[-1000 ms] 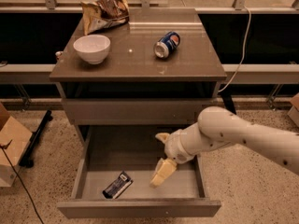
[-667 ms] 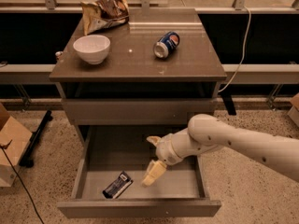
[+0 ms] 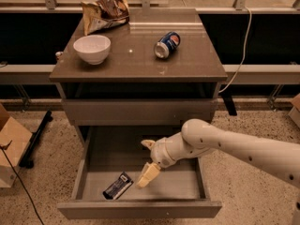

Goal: Pick rxbar blueberry from middle drawer and place on counter

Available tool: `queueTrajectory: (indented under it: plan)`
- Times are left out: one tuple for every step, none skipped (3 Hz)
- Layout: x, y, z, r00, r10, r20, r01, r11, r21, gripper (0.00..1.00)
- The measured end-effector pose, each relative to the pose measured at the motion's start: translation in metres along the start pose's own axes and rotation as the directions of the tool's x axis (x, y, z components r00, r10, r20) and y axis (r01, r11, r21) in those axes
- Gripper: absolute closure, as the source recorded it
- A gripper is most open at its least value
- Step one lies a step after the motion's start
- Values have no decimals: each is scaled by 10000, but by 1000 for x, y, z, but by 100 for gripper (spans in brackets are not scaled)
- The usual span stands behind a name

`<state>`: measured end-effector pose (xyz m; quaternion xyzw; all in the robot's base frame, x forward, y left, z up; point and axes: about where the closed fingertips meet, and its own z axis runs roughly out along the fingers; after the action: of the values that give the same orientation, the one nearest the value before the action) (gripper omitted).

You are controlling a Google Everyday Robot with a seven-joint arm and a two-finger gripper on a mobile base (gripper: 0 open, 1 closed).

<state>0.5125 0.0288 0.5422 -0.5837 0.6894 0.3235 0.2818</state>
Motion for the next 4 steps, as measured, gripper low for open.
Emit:
queueTrajectory:
  plan:
    - [3, -6, 25, 9999, -98, 29, 98, 9999, -126, 0]
    - [12, -14, 50, 9989, -405, 219, 407, 9991, -68, 0]
    - [24, -28, 86, 9950, -906, 428, 919, 9954, -282, 0]
    - [31, -36, 113, 9911, -1147, 673, 1182, 9917, -513, 0]
